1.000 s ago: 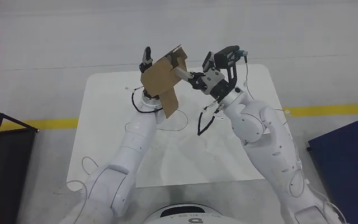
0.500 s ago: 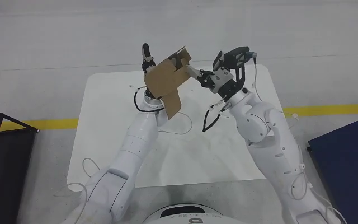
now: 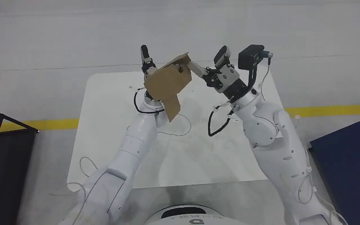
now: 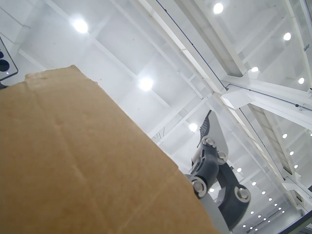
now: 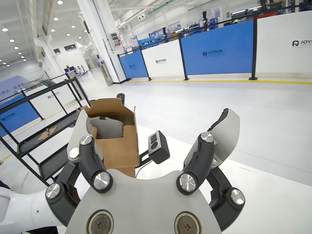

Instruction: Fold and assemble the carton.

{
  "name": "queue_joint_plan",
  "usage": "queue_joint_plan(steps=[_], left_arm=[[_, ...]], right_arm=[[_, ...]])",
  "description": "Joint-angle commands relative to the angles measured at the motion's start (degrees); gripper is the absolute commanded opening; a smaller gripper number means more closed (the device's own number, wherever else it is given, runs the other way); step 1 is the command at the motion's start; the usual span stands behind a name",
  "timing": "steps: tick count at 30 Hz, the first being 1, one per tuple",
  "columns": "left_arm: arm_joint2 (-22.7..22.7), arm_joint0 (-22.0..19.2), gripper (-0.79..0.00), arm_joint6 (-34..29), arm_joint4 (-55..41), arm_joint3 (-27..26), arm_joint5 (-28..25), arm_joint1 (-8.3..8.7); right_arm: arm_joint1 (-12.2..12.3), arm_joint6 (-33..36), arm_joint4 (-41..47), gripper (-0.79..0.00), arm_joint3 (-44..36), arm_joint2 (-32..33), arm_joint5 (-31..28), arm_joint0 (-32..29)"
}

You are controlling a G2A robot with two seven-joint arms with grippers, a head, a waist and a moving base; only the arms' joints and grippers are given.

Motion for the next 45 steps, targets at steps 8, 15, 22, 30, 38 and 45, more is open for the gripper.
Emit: queue_joint_plan(steps=[8,15,22,30,38,45], left_arm=[[1.60,-0.36,-0.022,-0.29,-1.95,-0.33,-0.29,0.64],[2.46,0.46,-0.018,0.81,-4.68,-2.79,0.82,1.42],[3.53,0.78,-0.022,1.21,-5.68,-3.99,1.21,2.21],[5.25,0.95,-0.025,1.09,-6.17,-4.52,1.09,2.73],[6.42,0.87,-0.025,0.72,-7.03,-4.24,0.72,3.25],[7.22,0.73,-0.028,0.42,-7.77,-3.70,0.42,3.51]], right_arm=[[-0.32,1.71,-0.32,0.000,2.19,-2.47,-0.55,1.51],[-0.54,-1.04,5.39,0.000,5.32,-0.42,-1.11,1.83],[-0.58,0.23,10.33,-0.151,6.54,-0.15,-4.23,1.51],[-0.69,2.15,10.14,-0.296,7.65,-1.90,-7.22,2.92],[-0.67,3.23,8.86,-0.785,8.00,-2.47,-9.57,4.23],[-0.35,2.11,2.92,-0.785,5.06,-1.28,-8.68,2.90]])
